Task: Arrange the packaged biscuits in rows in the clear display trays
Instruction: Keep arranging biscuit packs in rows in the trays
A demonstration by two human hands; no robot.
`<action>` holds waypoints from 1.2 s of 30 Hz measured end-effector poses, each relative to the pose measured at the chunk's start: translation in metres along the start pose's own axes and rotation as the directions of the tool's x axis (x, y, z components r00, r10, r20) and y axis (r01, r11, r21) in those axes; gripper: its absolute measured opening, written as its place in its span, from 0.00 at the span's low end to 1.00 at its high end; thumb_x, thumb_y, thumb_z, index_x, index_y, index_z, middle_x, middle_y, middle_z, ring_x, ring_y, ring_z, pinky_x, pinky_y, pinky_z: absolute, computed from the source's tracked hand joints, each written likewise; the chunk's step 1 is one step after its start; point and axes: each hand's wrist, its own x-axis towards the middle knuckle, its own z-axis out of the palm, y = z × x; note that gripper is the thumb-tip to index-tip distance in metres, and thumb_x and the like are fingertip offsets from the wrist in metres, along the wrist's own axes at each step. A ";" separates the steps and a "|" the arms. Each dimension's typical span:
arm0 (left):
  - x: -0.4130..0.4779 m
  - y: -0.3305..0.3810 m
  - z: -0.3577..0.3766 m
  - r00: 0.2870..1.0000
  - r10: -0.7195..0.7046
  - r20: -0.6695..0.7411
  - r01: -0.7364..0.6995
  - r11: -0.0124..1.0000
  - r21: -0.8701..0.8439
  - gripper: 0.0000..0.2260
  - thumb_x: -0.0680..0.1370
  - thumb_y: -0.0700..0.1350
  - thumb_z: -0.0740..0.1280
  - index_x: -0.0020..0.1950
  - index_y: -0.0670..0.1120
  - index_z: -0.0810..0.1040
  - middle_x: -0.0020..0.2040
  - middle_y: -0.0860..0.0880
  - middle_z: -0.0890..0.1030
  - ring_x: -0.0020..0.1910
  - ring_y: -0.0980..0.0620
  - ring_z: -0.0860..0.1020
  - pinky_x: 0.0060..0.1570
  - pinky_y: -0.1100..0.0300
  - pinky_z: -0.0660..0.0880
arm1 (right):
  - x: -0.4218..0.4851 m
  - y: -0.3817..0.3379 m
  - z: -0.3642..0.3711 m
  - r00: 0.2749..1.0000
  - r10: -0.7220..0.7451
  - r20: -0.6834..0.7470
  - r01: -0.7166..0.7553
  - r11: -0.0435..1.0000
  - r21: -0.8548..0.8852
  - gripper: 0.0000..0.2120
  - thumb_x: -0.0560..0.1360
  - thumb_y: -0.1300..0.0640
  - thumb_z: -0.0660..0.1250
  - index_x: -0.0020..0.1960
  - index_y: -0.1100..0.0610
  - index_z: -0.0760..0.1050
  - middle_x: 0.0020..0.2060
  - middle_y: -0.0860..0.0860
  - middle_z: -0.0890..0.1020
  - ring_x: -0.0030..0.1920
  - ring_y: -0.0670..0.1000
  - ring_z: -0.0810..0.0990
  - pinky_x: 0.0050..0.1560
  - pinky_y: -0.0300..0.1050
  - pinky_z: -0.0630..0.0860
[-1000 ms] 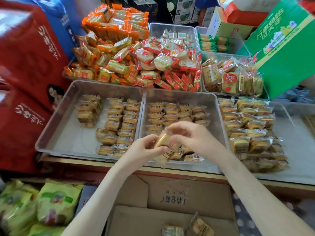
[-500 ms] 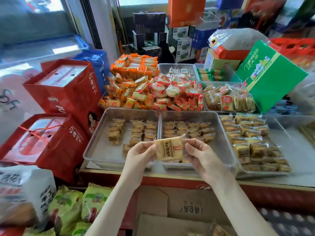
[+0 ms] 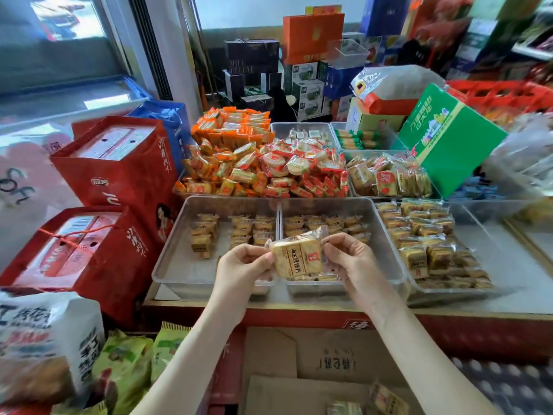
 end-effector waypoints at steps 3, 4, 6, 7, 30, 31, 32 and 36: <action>0.003 0.000 -0.001 0.971 0.241 -0.012 -0.238 0.965 0.111 0.12 0.73 0.30 0.71 0.36 0.44 0.76 0.36 0.52 0.83 0.36 0.54 0.81 0.37 0.61 0.77 | 0.000 -0.008 -0.005 0.963 -0.269 -0.014 0.241 0.885 -0.397 0.11 0.75 0.70 0.67 0.39 0.56 0.77 0.35 0.48 0.82 0.39 0.45 0.80 0.42 0.37 0.77; 0.004 0.001 -0.003 0.914 0.406 0.005 -0.398 0.894 0.207 0.13 0.73 0.29 0.71 0.36 0.45 0.75 0.35 0.55 0.83 0.36 0.57 0.79 0.38 0.64 0.76 | 0.002 -0.011 -0.008 0.919 -0.393 0.039 0.353 0.772 -0.528 0.11 0.75 0.69 0.68 0.39 0.54 0.77 0.36 0.47 0.81 0.40 0.45 0.79 0.44 0.36 0.76; 0.008 0.002 -0.010 0.640 0.743 0.196 -0.745 0.536 0.398 0.13 0.73 0.30 0.67 0.40 0.48 0.73 0.41 0.58 0.80 0.42 0.60 0.78 0.45 0.71 0.73 | 0.007 -0.016 -0.020 0.746 -0.618 0.246 0.593 0.450 -0.668 0.09 0.77 0.64 0.67 0.43 0.51 0.76 0.42 0.43 0.80 0.45 0.48 0.79 0.48 0.38 0.76; 0.012 0.001 -0.016 0.446 0.828 0.341 -0.859 0.289 0.423 0.11 0.74 0.31 0.65 0.43 0.48 0.73 0.46 0.56 0.78 0.46 0.57 0.77 0.49 0.72 0.71 | 0.009 -0.017 -0.026 0.661 -0.664 0.350 0.676 0.325 -0.661 0.06 0.79 0.61 0.64 0.46 0.52 0.75 0.45 0.42 0.80 0.48 0.49 0.80 0.51 0.38 0.77; 0.073 -0.093 0.042 0.787 0.337 0.516 -0.596 0.199 0.778 0.34 0.79 0.66 0.56 0.74 0.42 0.66 0.74 0.42 0.69 0.71 0.45 0.70 0.68 0.55 0.64 | 0.082 0.002 -0.159 0.972 -0.195 0.132 0.104 -0.148 -0.983 0.14 0.75 0.58 0.70 0.60 0.54 0.75 0.57 0.51 0.79 0.62 0.54 0.72 0.60 0.47 0.60; 0.082 -0.103 0.040 0.808 0.301 0.506 -0.562 0.140 0.815 0.38 0.78 0.69 0.51 0.75 0.41 0.65 0.75 0.41 0.66 0.75 0.45 0.63 0.73 0.52 0.59 | 0.093 0.005 -0.168 0.989 -0.123 0.088 0.050 -0.282 -0.958 0.14 0.76 0.61 0.65 0.61 0.53 0.73 0.59 0.51 0.77 0.64 0.54 0.70 0.64 0.49 0.59; 0.091 -0.113 0.037 0.837 0.261 0.481 -0.520 0.106 0.848 0.40 0.77 0.71 0.46 0.76 0.41 0.64 0.77 0.41 0.63 0.77 0.46 0.57 0.75 0.49 0.53 | 0.104 0.010 -0.175 0.996 -0.063 0.060 0.031 -0.383 -0.923 0.15 0.76 0.64 0.62 0.61 0.53 0.72 0.60 0.51 0.76 0.65 0.54 0.69 0.66 0.51 0.58; 0.113 -0.149 0.026 0.881 0.168 0.441 -0.455 0.054 0.889 0.35 0.80 0.68 0.43 0.76 0.45 0.62 0.78 0.40 0.60 0.78 0.46 0.51 0.75 0.49 0.43 | 0.150 0.046 -0.179 0.994 0.093 0.059 0.103 -0.595 -0.797 0.15 0.76 0.65 0.60 0.62 0.56 0.71 0.59 0.53 0.77 0.64 0.56 0.70 0.68 0.55 0.60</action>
